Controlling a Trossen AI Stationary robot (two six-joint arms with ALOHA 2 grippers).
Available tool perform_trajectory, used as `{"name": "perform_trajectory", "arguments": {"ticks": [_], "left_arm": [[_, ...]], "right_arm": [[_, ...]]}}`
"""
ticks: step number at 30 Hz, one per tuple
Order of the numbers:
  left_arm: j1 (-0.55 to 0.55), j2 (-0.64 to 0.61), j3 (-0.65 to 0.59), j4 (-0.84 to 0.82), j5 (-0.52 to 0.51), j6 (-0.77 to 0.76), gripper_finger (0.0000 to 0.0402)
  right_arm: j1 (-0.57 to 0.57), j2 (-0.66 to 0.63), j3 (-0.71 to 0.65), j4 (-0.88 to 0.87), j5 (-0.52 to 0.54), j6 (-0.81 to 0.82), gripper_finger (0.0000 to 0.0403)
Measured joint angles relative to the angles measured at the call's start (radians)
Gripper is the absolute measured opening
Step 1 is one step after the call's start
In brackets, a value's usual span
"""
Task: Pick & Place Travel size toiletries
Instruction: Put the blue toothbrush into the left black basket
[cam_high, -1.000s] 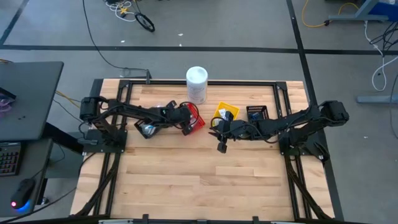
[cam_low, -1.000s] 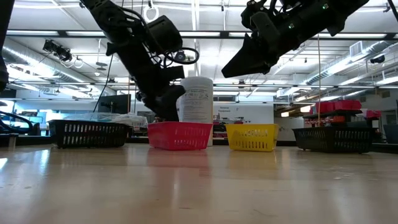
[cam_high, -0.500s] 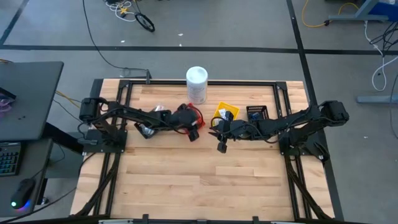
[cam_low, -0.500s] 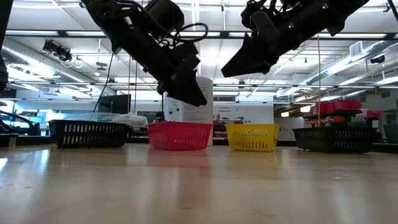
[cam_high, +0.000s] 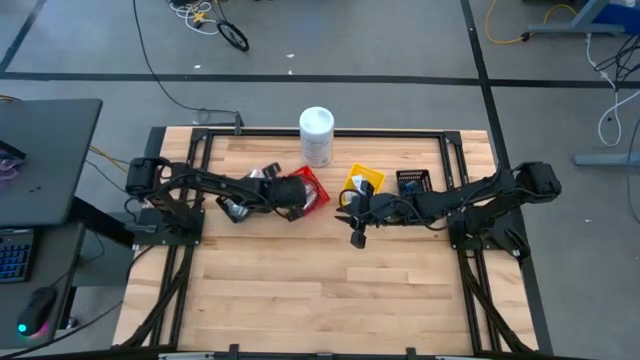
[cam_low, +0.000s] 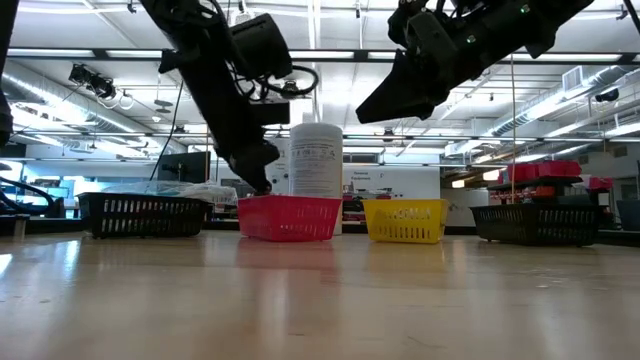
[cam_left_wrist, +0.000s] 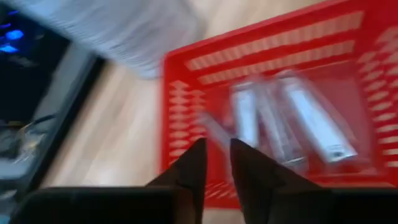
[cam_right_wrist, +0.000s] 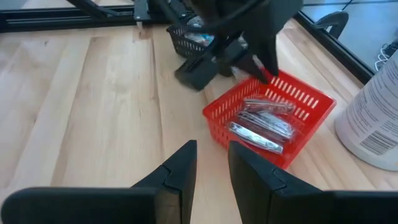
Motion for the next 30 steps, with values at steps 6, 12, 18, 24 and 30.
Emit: {"name": "perform_trajectory", "arguments": {"ticks": [6,12,18,24,30], "left_arm": [[-0.003,-0.052,0.002,-0.035,0.029,-0.023,0.0028],[-0.003,-0.077,0.003,-0.11,0.15,-0.05,0.0035],[0.013,-0.057,0.001,-0.139,0.103,-0.051,0.0067],[0.016,-0.057,0.002,-0.169,0.019,-0.097,0.0079],[0.016,-0.057,0.002,-0.268,0.035,-0.104,0.0081]], "right_arm": [[0.0,0.0,0.0,-0.01,0.0,0.0,0.0103],[0.0,0.0,0.0,-0.044,0.0,0.0,0.0103],[0.0,0.0,0.0,-0.048,0.0,0.0,0.0103],[0.0,0.0,0.0,-0.047,0.0,0.0,0.0103],[0.0,0.0,0.0,-0.047,0.0,0.0,0.0103]]}}
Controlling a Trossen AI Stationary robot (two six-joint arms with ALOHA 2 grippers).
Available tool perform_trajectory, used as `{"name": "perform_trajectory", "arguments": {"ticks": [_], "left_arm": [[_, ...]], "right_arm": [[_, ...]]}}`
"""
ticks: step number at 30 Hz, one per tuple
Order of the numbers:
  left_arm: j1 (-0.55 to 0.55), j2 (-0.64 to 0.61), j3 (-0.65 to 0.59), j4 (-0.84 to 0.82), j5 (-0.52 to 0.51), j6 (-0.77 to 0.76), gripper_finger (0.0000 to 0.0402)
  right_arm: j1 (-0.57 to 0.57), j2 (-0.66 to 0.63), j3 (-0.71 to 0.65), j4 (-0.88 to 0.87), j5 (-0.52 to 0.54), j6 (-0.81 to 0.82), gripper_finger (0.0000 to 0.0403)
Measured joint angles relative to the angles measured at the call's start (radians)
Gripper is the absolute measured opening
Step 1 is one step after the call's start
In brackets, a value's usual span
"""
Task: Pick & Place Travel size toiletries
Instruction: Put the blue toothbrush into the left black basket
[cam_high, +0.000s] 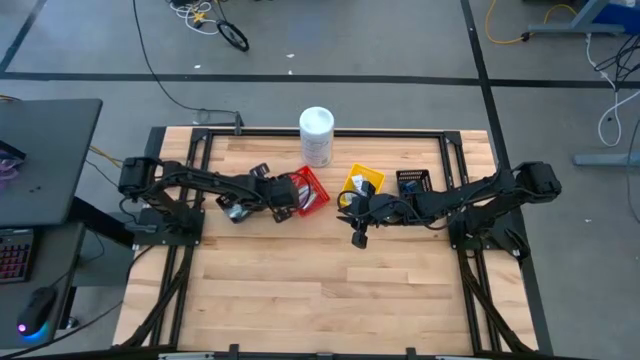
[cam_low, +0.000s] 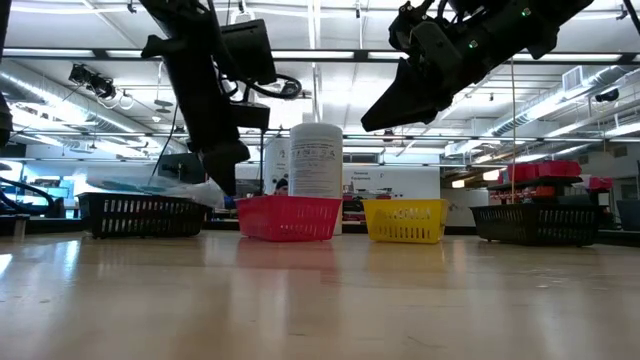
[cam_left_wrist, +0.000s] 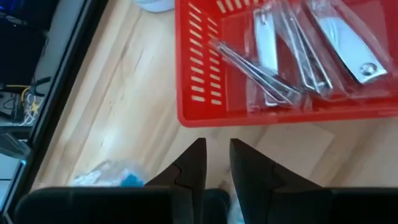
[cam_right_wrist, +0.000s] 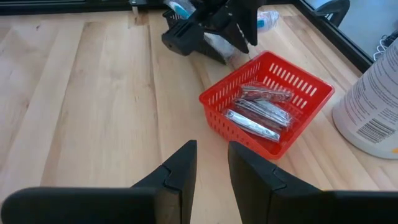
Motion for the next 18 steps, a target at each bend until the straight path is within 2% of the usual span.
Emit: {"name": "perform_trajectory", "arguments": {"ticks": [5,10,12,16,18], "left_arm": [[0.0,0.0,0.0,0.007,-0.005,0.013,0.0091],[-0.005,0.0,0.0,0.005,-0.02,0.011,0.0135],[-0.014,0.0,0.0,0.006,0.024,0.011,0.0155],[-0.041,0.0,0.0,0.006,0.224,-0.022,0.0191],[-0.054,0.0,0.0,0.005,0.273,-0.048,0.0204]], "right_arm": [[0.0,0.0,0.0,0.0,0.0,0.0,0.0103],[0.0,0.0,0.0,0.0,0.0,0.0,0.0103],[0.0,0.0,0.0,0.0,0.0,0.0,0.0103],[0.0,0.0,0.0,-0.001,0.0,0.0,0.0103],[0.0,0.0,0.0,-0.002,0.0,0.0,0.0103]]}}
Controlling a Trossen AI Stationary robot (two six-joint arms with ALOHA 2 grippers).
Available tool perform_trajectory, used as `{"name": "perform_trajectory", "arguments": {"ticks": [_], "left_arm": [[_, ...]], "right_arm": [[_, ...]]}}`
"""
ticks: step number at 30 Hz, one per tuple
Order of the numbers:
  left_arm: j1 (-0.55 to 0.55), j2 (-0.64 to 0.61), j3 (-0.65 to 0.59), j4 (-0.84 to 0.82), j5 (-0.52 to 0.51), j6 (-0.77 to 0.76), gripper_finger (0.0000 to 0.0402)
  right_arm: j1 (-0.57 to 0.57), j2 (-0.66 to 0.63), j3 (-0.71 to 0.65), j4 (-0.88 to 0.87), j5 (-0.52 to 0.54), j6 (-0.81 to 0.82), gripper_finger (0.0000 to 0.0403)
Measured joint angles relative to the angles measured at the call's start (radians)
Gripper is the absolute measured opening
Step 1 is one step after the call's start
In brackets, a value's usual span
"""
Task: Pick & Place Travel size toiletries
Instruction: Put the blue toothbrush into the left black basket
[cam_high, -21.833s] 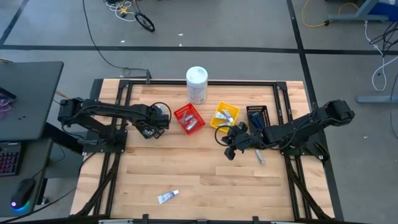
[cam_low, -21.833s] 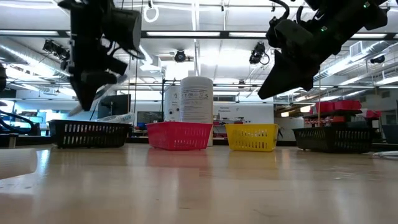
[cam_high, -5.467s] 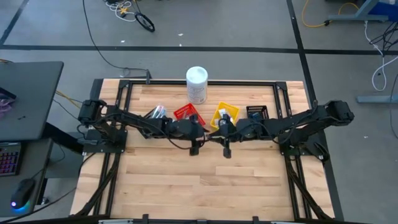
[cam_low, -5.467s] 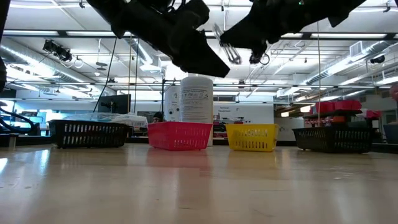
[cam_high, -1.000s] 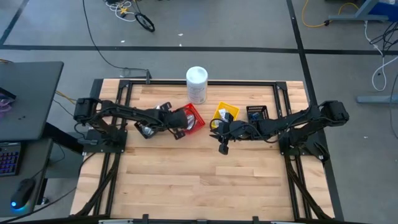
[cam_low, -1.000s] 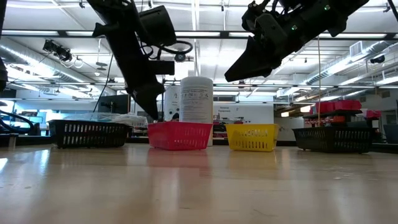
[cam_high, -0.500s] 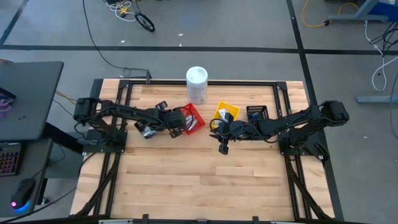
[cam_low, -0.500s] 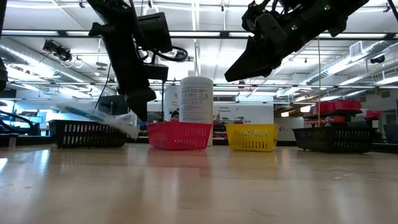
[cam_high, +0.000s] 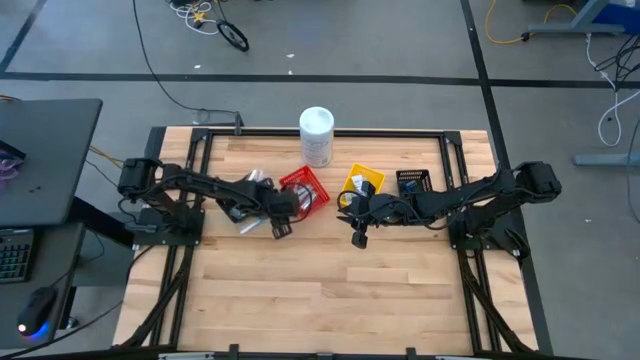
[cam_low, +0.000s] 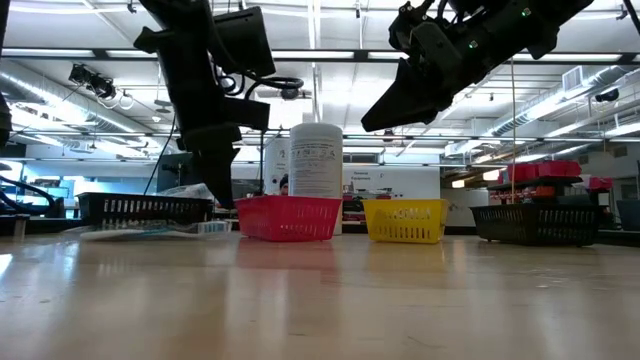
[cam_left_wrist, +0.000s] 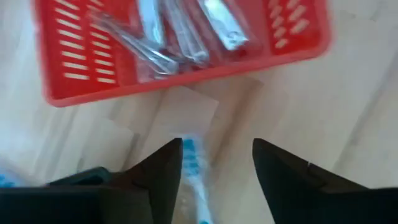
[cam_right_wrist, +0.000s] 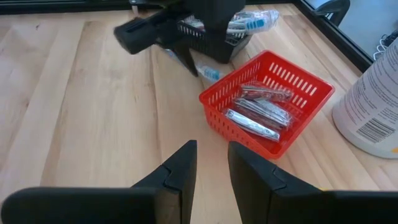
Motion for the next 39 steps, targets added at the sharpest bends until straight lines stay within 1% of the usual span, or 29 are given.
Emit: {"name": "perform_trajectory", "arguments": {"ticks": [3,7,9,13,16,18,20,22,25,29,31,37,39], "left_arm": [[-0.007,0.0,0.0,0.0,0.005,-0.006,0.0218],[0.005,0.0,-0.009,0.004,-0.005,-0.032,0.0228],[0.017,0.0,-0.03,0.002,0.005,-0.033,0.0229],[0.051,0.0,-0.095,0.034,0.059,-0.038,0.0229],[0.068,0.0,-0.135,0.068,0.038,-0.016,0.0229],[0.078,0.0,-0.145,0.078,0.044,0.019,0.0226],[0.082,0.0,-0.148,0.1,0.056,0.053,0.0214],[0.083,0.0,-0.148,0.128,0.068,0.069,0.0193],[0.083,0.0,-0.148,0.179,0.096,0.117,0.0148],[0.083,0.0,-0.148,0.235,0.1,0.166,0.008],[0.083,0.0,-0.141,0.237,0.102,0.171,0.0053],[0.08,-0.002,-0.086,0.183,0.096,0.159,0.0049],[0.069,-0.008,-0.063,0.156,0.071,0.144,0.0058]], "right_arm": [[0.0,0.0,0.0,0.0,0.0,0.0,0.0103],[0.0,0.0,0.0,0.0,0.0,0.0,0.0103],[0.0,0.0,0.0,0.0,0.0,0.0,0.0103],[0.0,0.0,0.0,0.0,0.0,0.0,0.0103],[0.0,0.0,0.0,0.0,0.0,0.0,0.0103],[0.0,0.0,0.0,0.0,0.0,0.0,0.0103],[0.0,0.0,0.0,0.0,0.0,0.0,0.0103],[0.0,0.0,0.0,0.0,0.0,0.0,0.0103],[0.0,0.0,0.0,0.0,0.0,0.0,0.0104],[0.0,0.0,0.0,0.0,0.0,0.0,0.0103],[0.0,0.0,0.0,0.0,0.0,0.0,0.0103],[0.0,0.0,0.0,0.0,0.0,0.0,0.0103],[0.0,0.0,0.0,0.0,0.0,0.0,0.0103]]}}
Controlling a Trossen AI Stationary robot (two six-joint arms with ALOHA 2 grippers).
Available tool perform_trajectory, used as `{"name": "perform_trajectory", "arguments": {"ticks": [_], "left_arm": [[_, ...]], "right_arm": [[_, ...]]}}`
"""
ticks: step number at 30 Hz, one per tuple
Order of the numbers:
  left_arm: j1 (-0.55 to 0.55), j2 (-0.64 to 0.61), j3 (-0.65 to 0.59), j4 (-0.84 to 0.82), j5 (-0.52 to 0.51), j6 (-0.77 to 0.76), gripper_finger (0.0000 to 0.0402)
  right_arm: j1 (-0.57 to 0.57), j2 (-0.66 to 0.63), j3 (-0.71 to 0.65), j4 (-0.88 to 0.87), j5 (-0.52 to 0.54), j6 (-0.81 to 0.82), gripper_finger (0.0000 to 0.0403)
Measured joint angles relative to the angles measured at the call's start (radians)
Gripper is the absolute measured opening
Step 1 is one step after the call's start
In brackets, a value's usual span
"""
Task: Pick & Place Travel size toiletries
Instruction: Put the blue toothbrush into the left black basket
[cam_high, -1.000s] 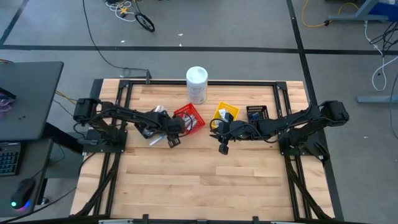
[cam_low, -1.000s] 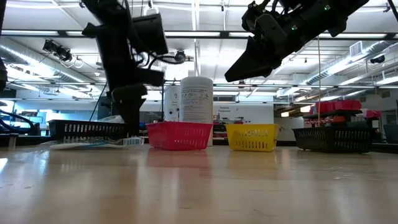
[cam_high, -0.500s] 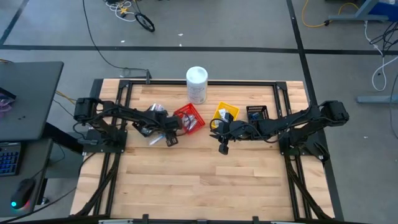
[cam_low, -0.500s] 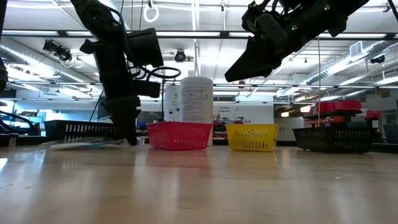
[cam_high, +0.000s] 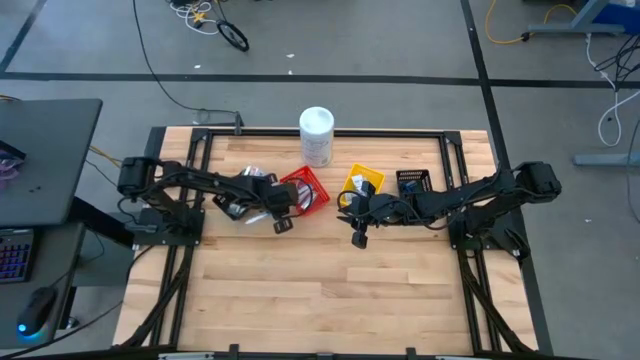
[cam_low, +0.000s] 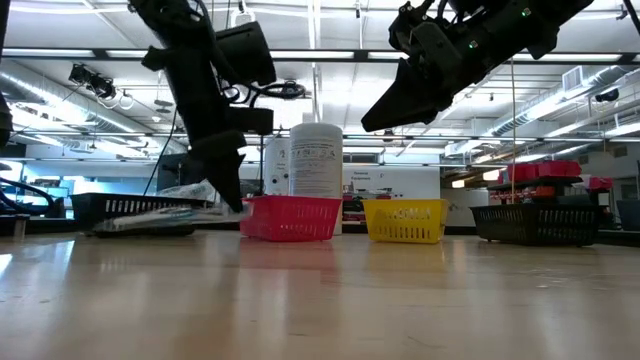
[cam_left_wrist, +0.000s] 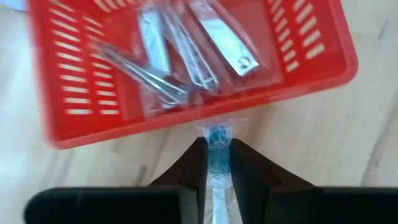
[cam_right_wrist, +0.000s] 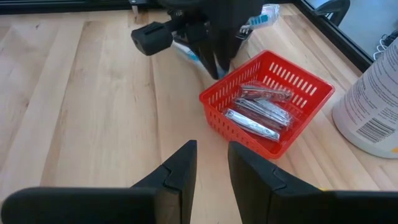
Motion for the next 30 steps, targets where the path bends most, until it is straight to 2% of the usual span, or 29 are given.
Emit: {"name": "perform_trajectory", "arguments": {"ticks": [4,8,18,24,30], "left_arm": [[-0.039,-0.009,0.043,-0.08,-0.12,-0.008,0.0069],[-0.079,-0.009,0.091,-0.166,-0.218,-0.02,0.005],[-0.149,-0.009,0.204,-0.393,-0.489,-0.177,0.0063],[-0.114,-0.009,0.204,-0.451,-0.566,-0.287,0.0055],[-0.044,-0.01,0.135,-0.422,-0.567,-0.327,0.0064]], "right_arm": [[0.0,0.0,0.0,0.0,0.0,0.0,0.0104],[0.0,0.0,0.0,-0.003,0.0,0.0,0.0103],[0.0,0.0,0.0,-0.008,0.0,0.0,0.0103],[0.0,0.0,0.0,-0.008,0.0,0.0,0.0104],[0.0,0.0,0.0,-0.008,0.0,0.0,0.0103]]}}
